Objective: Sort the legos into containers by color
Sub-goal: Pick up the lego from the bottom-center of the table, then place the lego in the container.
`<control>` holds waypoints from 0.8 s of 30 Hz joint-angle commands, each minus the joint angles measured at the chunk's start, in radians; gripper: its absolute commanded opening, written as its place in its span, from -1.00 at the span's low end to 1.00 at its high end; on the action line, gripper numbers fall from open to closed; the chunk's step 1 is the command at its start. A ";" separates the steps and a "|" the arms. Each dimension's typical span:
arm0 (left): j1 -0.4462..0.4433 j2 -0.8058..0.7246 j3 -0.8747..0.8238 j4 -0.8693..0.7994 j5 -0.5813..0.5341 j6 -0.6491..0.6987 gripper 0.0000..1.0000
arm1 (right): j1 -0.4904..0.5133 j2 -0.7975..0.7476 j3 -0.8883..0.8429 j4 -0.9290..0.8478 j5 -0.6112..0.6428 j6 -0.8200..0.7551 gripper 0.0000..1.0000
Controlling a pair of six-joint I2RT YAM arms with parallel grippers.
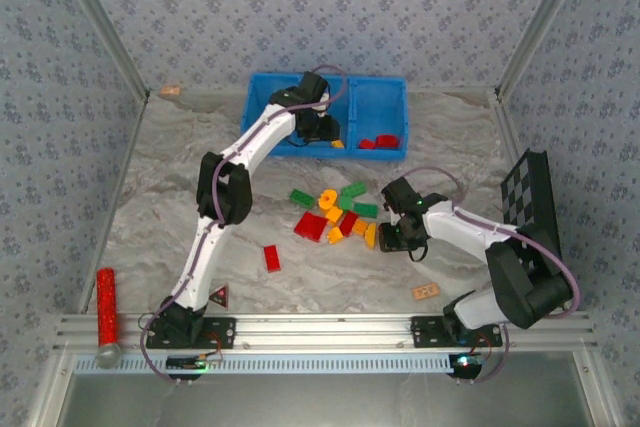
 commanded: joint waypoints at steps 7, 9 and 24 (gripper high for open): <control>-0.019 -0.367 -0.284 -0.065 -0.116 0.036 0.05 | 0.008 -0.091 0.084 -0.109 -0.006 -0.006 -0.47; -0.020 -0.438 -0.383 -0.072 -0.143 -0.009 0.09 | 0.000 -0.113 0.126 -0.140 0.002 -0.007 -0.48; -0.050 -0.682 -0.926 0.033 -0.119 -0.457 0.23 | -0.125 0.195 0.667 -0.090 0.121 -0.243 -0.50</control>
